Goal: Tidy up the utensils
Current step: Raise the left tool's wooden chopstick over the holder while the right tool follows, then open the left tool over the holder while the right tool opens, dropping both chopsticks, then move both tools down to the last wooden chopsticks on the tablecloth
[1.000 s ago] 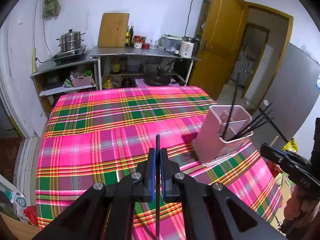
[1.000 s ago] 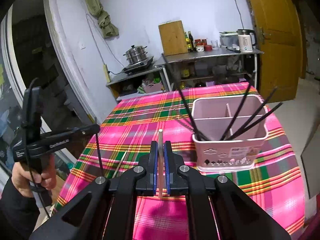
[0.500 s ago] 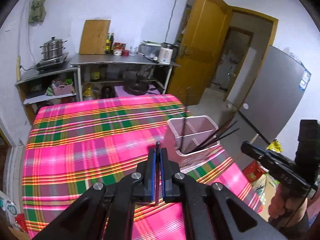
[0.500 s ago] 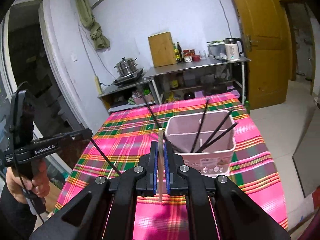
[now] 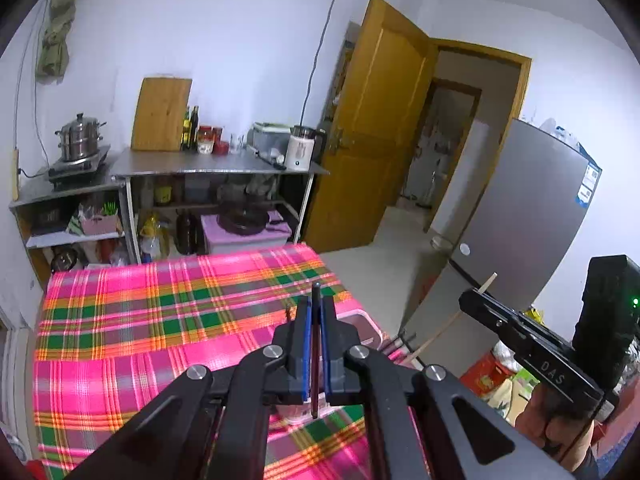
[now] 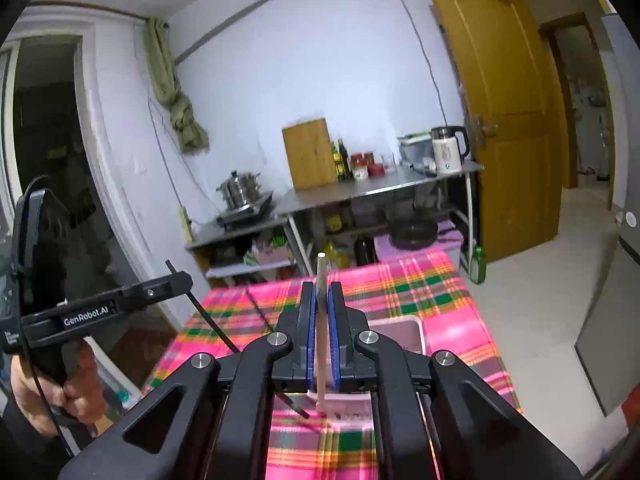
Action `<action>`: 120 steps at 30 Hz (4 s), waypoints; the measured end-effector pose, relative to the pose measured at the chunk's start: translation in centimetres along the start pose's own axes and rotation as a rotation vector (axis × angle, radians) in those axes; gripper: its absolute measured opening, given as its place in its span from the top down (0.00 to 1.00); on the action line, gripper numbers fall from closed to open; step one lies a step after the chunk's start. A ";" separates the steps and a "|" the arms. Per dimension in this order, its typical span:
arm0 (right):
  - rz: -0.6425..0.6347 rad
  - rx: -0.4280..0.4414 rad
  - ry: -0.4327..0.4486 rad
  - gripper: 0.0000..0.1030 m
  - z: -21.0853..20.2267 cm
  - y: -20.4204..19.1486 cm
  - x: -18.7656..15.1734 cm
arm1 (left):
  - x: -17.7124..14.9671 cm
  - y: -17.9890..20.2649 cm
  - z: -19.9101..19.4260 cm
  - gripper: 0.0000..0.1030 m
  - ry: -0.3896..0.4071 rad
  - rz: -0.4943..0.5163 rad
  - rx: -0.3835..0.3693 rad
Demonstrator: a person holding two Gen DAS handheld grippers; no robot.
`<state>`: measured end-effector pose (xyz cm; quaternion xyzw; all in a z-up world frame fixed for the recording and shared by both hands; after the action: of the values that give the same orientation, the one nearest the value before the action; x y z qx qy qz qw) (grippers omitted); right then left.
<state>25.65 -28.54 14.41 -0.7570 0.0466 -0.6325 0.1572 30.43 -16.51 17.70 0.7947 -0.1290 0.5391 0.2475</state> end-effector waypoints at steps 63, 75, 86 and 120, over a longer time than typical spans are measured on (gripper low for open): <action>0.002 0.008 -0.069 0.77 -5.5 -1.3 -8.6 | -9.8 -3.0 -6.8 0.88 0.031 -0.003 0.018; -0.019 0.035 -0.164 0.77 -8.8 -5.2 -17.5 | -16.9 -2.7 -11.2 0.88 -0.022 0.015 0.078; 0.002 0.084 -0.227 0.77 -8.1 -6.5 -21.4 | -20.8 -3.9 -11.8 0.88 -0.080 0.012 0.116; -0.032 0.092 -0.423 0.77 0.7 -7.1 -28.1 | -27.9 -23.4 -2.7 0.85 -0.291 -0.087 0.386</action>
<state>19.91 -14.08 -10.08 -0.8657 -0.0282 -0.4633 0.1877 28.56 2.99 -13.12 0.9012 -0.0234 0.4226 0.0929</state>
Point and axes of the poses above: each gripper's, at about its wrist camera, not at the fingertips, and z roughly the way its jaws point, y to its right, x to its top, the point moved 10 cm from there along z, roughly the way its jaws point, and after that the axes turned 14 degrees about y, right-handed, at the moved point
